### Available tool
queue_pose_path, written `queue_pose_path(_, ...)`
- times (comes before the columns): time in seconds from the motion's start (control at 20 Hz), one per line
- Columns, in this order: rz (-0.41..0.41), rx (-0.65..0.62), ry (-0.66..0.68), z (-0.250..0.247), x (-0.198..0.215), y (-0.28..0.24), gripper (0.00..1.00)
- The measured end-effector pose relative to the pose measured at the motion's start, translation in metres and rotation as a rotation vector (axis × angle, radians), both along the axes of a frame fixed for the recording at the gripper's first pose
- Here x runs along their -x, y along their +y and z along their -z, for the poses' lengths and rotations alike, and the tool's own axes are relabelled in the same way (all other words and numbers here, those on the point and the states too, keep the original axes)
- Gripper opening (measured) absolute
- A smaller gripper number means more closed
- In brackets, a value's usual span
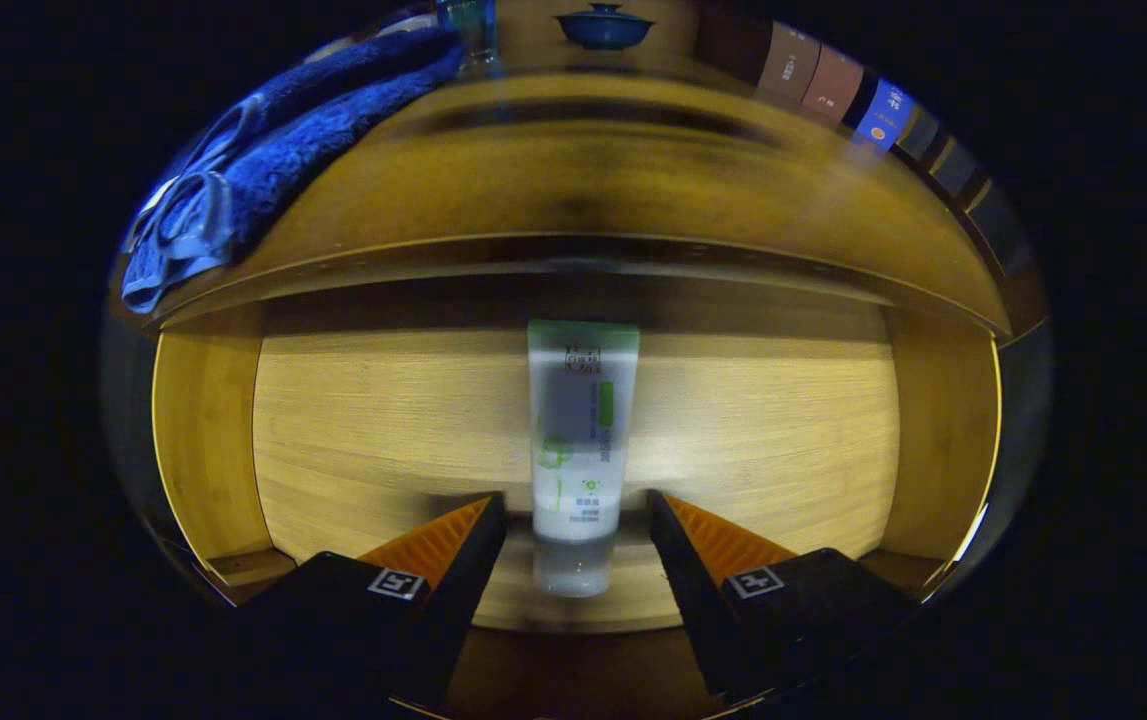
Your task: Pull open the drawer, take out the items inside it, and place them on the countertop above the cabinet.
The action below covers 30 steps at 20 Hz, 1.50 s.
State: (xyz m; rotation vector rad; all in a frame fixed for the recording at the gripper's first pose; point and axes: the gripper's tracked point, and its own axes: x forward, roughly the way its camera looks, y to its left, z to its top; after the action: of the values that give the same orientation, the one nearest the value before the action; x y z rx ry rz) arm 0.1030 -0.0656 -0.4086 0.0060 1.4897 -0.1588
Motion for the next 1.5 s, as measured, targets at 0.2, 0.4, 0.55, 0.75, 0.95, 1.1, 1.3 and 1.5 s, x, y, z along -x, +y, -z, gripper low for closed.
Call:
queue_pose_path(0.2, 0.002, 0.005, 0.018, -0.006, -0.012, -0.001, 0.74)
queue_pose_path(0.4, -0.012, -0.006, 0.012, -0.003, -0.004, -0.001, 0.46)
queue_pose_path(0.55, 0.014, -0.072, 0.004, -0.013, 0.006, 0.009, 0.46)
queue_pose_path(0.75, -0.014, -0.117, -0.085, -0.053, 0.012, 0.011, 0.46)
queue_pose_path(0.95, -0.010, -0.122, -0.207, -0.086, 0.000, 0.004, 0.46)
queue_pose_path(1.1, -0.028, -0.106, -0.302, -0.114, -0.013, 0.000, 0.46)
queue_pose_path(1.3, -0.028, -0.089, -0.422, -0.147, -0.064, -0.004, 0.46)
queue_pose_path(1.5, -0.013, -0.067, -0.493, -0.159, -0.133, -0.012, 0.46)
